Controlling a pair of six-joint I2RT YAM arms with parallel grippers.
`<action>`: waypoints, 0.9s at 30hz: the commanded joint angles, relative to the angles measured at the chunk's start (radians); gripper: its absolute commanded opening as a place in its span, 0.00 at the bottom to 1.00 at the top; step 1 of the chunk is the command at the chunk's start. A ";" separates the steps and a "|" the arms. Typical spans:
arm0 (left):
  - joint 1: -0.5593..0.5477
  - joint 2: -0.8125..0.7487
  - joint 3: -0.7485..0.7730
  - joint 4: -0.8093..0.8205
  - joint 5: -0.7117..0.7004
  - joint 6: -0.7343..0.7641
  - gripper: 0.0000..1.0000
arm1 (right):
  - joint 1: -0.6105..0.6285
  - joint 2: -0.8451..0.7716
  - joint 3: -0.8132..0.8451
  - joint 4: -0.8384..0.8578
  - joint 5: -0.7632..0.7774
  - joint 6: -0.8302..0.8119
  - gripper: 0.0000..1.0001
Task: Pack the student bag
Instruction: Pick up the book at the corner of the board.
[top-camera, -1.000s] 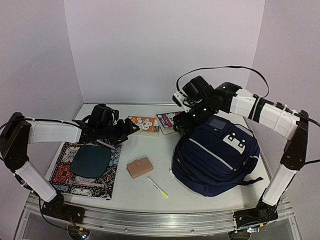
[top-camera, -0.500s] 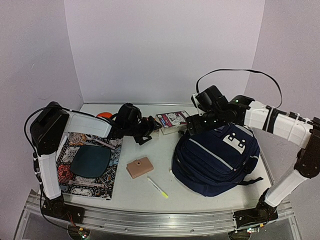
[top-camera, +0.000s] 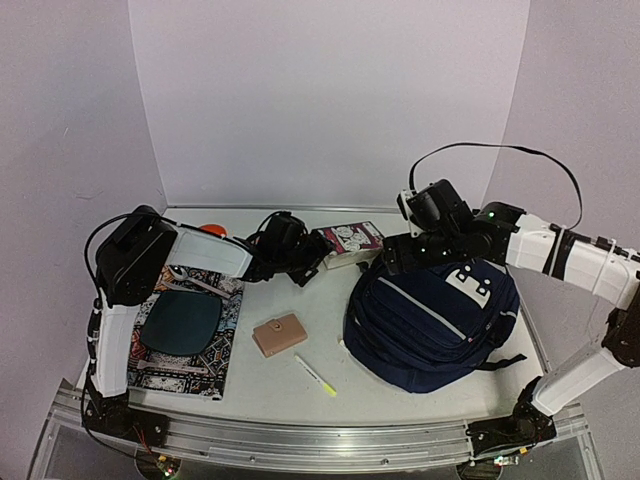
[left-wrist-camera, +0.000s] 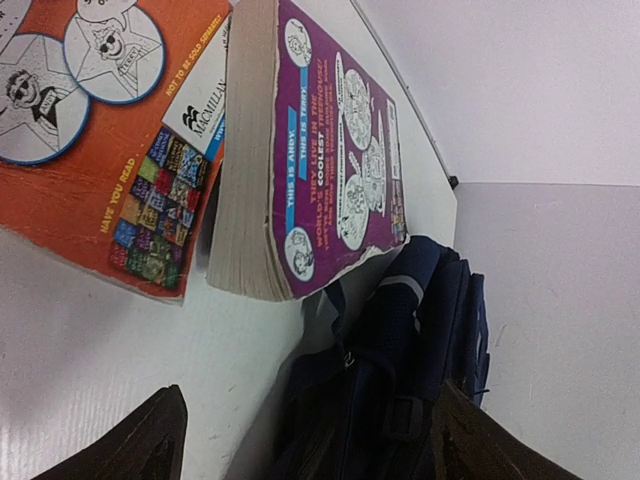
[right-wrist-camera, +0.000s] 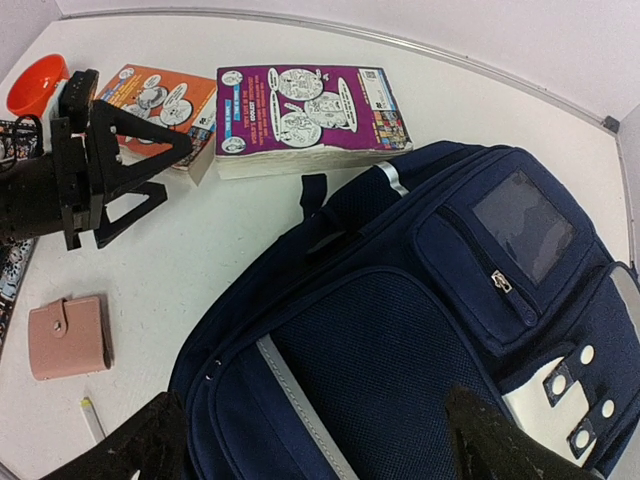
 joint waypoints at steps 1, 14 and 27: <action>-0.017 0.053 0.076 0.046 -0.072 -0.054 0.86 | -0.003 -0.058 -0.015 -0.001 0.040 0.004 0.91; -0.019 0.181 0.172 0.062 -0.110 -0.081 0.85 | -0.005 -0.057 -0.031 0.001 0.020 -0.025 0.93; -0.018 0.278 0.247 0.097 -0.149 -0.154 0.84 | -0.018 -0.058 -0.029 0.001 0.022 -0.050 0.94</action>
